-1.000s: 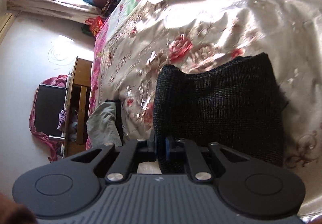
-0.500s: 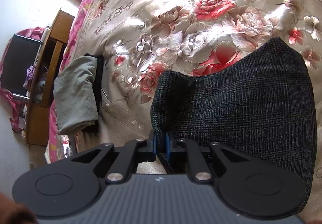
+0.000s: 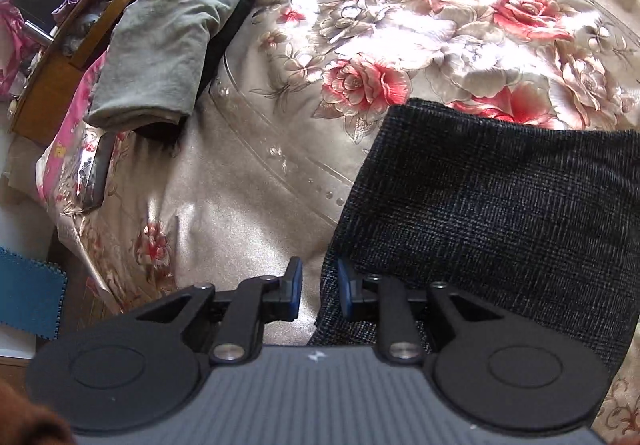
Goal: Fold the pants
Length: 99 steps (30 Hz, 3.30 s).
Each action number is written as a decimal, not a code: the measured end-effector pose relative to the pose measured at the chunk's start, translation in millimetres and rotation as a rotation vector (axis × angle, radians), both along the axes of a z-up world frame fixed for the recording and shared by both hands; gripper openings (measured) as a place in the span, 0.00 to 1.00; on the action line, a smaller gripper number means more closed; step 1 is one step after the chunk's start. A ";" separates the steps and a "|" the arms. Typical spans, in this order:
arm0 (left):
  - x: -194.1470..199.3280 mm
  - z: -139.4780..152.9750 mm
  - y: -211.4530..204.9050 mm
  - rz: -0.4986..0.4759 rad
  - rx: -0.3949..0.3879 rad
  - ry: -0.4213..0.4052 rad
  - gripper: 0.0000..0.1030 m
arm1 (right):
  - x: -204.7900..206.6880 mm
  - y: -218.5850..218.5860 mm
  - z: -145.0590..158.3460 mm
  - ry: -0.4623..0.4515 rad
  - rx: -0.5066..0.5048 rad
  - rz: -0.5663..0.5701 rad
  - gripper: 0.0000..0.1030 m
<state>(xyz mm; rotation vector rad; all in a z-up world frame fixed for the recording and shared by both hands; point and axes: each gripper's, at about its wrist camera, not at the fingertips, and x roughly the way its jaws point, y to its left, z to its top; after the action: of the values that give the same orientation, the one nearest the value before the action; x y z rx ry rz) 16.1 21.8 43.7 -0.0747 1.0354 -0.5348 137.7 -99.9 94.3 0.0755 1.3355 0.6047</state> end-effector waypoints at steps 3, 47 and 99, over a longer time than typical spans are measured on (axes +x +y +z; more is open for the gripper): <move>-0.1 1.1 8.9 0.050 0.014 0.000 0.67 | 9.7 -6.0 8.7 -0.045 0.030 -0.014 0.21; 75.1 18.0 1.2 0.110 0.379 -0.100 0.77 | 6.7 -179.8 -36.7 -0.205 0.032 -0.400 0.34; 72.4 42.6 -19.0 0.095 0.388 0.035 0.76 | -66.0 -133.3 -5.2 -0.038 0.043 -0.422 0.42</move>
<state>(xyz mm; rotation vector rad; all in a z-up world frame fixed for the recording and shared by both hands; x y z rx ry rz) 88.5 2.8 86.2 0.2098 1.1478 -0.2405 71.7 -233.2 89.1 0.3697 1.2216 0.2745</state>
